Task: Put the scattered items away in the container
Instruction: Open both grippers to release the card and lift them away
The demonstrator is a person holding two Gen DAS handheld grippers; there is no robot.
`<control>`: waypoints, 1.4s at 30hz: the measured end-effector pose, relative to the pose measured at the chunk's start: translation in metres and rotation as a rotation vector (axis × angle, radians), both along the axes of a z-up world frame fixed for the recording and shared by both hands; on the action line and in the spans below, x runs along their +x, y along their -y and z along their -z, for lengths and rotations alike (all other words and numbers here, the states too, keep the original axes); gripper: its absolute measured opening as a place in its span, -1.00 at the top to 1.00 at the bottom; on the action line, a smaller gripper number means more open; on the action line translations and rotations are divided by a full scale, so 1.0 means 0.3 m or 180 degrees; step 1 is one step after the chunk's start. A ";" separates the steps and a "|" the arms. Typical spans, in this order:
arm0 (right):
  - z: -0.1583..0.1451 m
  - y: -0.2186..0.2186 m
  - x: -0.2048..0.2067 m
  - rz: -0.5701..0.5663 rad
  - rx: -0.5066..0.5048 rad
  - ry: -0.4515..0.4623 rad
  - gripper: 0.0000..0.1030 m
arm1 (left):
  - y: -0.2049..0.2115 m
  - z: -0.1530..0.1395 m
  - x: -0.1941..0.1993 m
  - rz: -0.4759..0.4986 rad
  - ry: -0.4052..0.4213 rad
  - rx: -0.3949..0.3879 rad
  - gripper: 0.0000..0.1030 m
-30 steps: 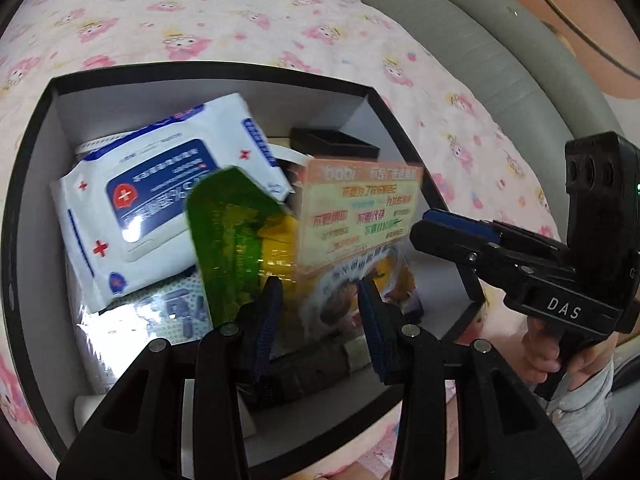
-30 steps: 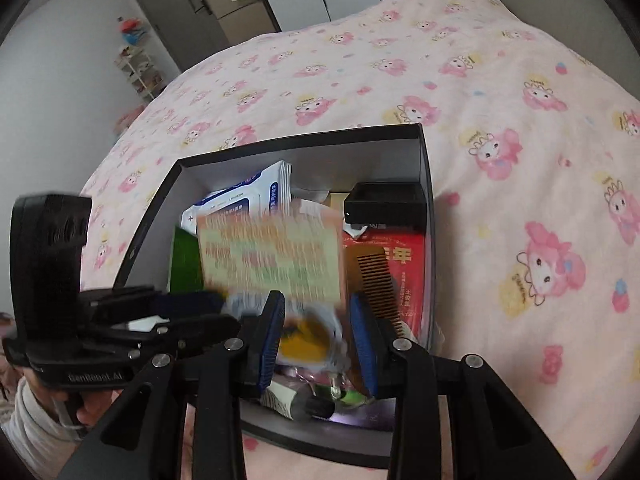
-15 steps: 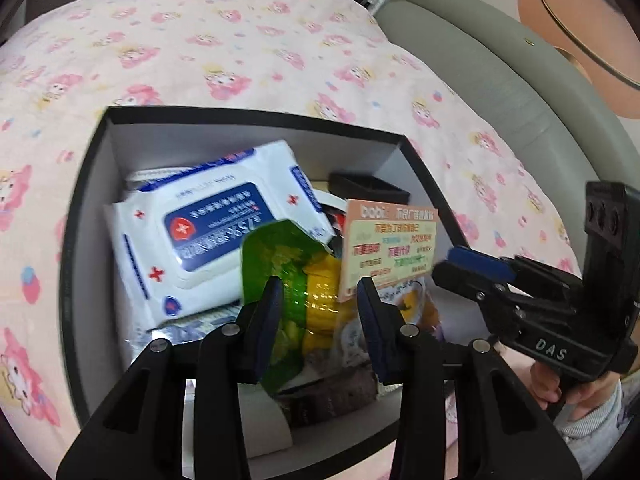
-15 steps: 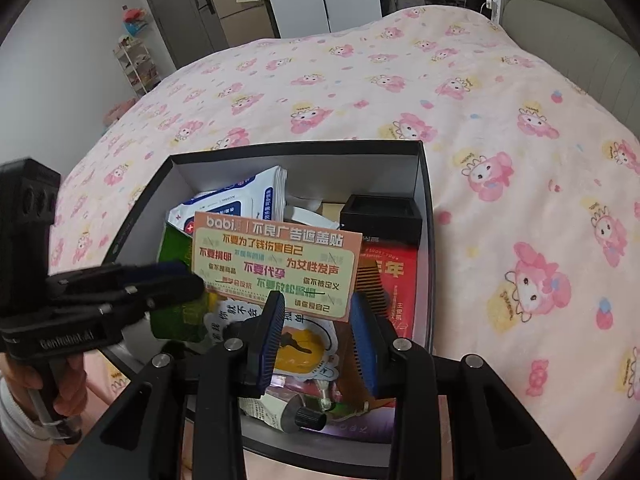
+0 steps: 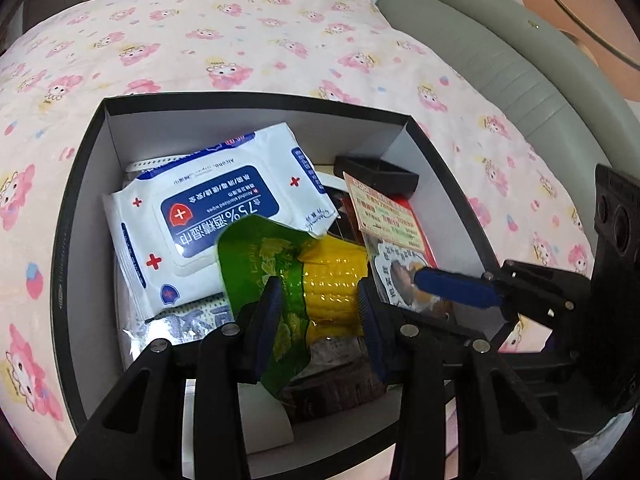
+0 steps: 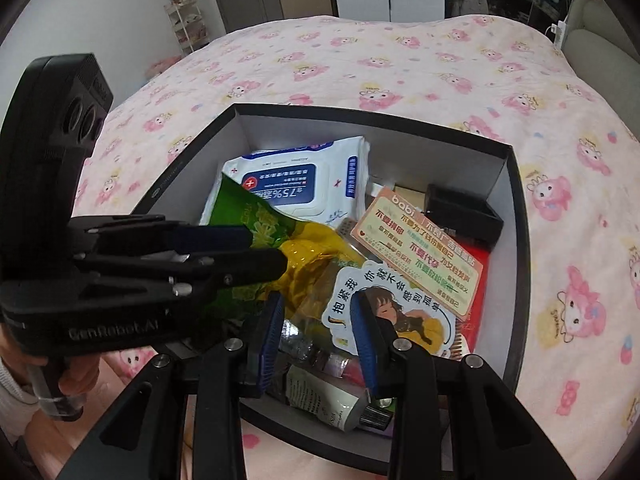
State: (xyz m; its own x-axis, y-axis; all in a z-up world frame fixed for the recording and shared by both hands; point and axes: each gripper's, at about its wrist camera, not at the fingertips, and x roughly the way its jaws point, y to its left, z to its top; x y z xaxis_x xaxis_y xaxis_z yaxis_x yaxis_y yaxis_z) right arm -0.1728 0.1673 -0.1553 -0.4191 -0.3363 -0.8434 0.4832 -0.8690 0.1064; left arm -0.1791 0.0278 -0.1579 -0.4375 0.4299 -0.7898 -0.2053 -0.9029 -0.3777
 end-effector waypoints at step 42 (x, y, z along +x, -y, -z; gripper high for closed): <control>-0.456 -0.074 0.452 0.1215 -0.0257 -0.0948 -0.56 | 0.070 -0.479 0.521 -0.0495 -0.1380 -0.0636 -0.99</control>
